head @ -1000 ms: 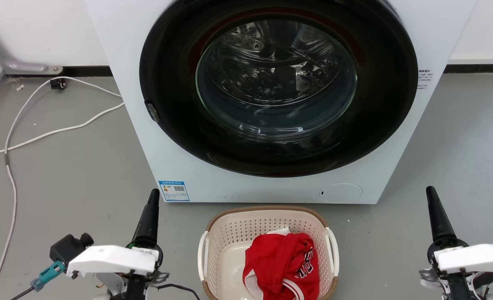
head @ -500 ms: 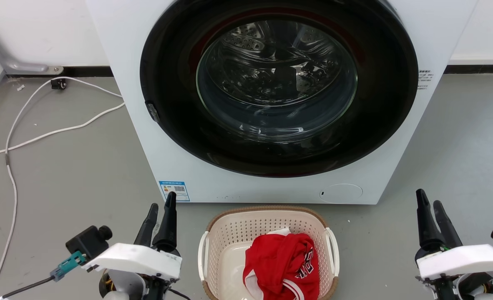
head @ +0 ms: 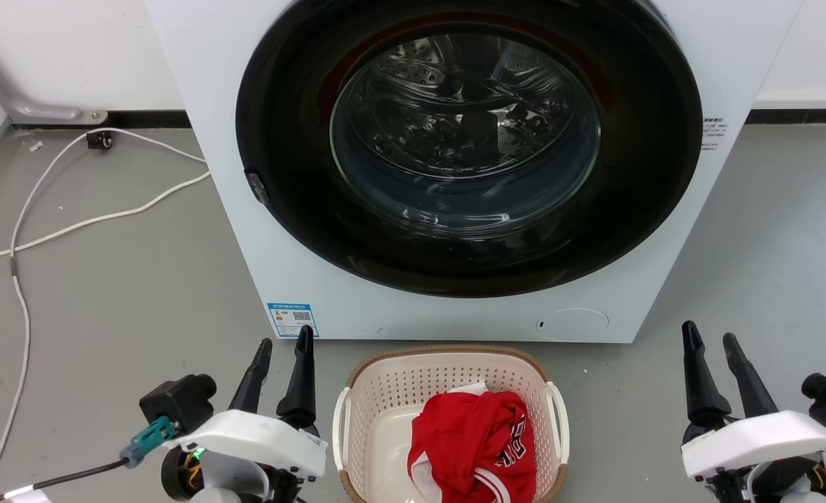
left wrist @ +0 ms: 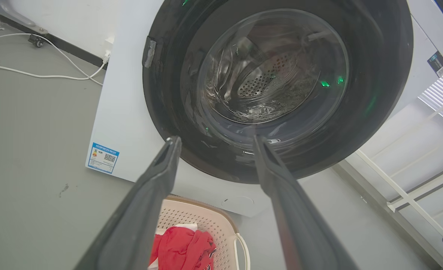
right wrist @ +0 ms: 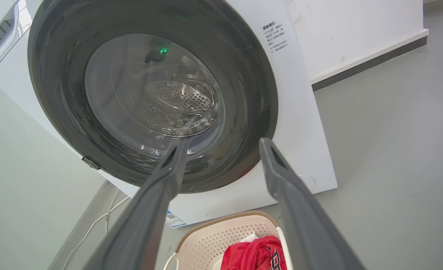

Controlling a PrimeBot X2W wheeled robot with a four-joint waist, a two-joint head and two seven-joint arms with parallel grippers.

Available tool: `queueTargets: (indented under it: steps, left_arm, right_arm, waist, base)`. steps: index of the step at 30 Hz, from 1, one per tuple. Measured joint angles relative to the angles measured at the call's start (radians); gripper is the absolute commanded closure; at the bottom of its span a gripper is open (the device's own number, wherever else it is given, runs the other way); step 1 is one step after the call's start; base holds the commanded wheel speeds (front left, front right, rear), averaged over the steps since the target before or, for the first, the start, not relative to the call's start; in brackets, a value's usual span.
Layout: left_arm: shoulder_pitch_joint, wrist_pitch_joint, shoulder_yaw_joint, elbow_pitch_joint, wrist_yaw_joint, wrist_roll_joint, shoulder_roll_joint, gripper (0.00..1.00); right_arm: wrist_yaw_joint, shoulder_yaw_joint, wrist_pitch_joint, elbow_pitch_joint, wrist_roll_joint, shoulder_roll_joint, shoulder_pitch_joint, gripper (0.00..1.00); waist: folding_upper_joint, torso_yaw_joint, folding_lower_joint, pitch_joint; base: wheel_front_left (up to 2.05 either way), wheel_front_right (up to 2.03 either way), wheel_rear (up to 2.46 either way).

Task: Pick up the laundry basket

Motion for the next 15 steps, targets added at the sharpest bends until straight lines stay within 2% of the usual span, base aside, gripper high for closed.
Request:
queueTargets:
  steps: [15]
  left_arm:
    - [-0.001, -0.038, -0.027, 0.012, 0.008, 0.178, 0.0, 0.0]
  right_arm:
    - [0.0, 0.005, -0.016, -0.021, -0.183, 0.0, 0.015, 0.0]
  waist:
    - [0.0, 0.005, 0.0, -0.003]
  base:
    - [0.0, 0.0, 0.0]
